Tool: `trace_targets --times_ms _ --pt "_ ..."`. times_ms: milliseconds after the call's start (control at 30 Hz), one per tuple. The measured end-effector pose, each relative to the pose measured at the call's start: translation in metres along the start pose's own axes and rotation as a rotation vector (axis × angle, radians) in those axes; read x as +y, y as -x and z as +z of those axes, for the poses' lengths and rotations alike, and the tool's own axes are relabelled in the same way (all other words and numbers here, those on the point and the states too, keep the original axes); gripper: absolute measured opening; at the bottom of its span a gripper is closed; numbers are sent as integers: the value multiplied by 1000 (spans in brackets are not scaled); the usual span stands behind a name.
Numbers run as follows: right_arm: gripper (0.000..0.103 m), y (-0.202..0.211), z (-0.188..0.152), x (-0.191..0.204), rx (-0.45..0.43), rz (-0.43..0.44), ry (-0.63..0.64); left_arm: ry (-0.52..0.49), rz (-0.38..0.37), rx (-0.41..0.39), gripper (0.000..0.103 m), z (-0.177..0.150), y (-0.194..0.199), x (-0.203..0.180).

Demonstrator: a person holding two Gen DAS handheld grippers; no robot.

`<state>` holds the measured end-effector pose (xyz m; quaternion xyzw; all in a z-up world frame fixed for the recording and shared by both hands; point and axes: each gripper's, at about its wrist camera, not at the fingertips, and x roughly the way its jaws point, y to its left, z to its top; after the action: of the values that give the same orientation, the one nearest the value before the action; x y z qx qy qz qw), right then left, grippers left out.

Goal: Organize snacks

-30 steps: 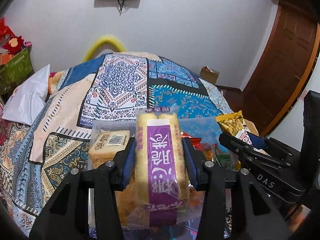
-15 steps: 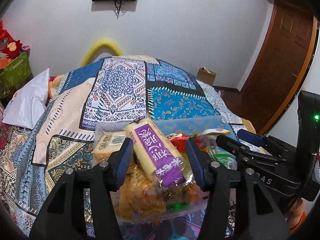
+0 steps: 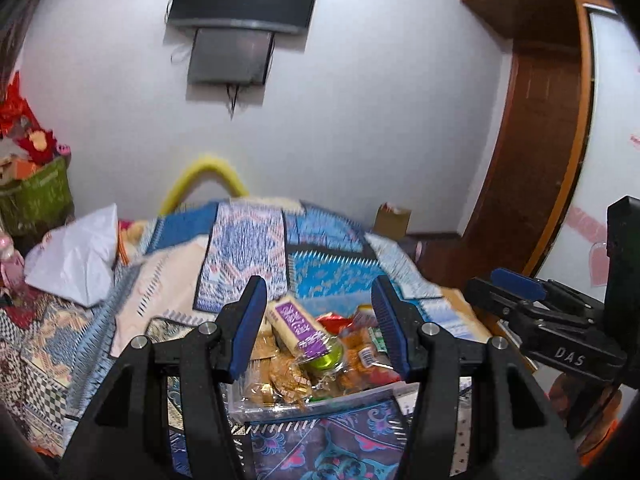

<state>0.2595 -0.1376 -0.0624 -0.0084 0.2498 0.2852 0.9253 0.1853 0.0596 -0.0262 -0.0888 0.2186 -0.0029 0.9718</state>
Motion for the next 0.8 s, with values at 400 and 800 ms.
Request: trace_targets --times_ms 400,800 --pt "75 73 -3 32 -147 25 47 -47 3 -136 88 3 89 -13" --pt "103 92 -12 39 -186 4 49 -81 26 -159 100 -9 112 -22"
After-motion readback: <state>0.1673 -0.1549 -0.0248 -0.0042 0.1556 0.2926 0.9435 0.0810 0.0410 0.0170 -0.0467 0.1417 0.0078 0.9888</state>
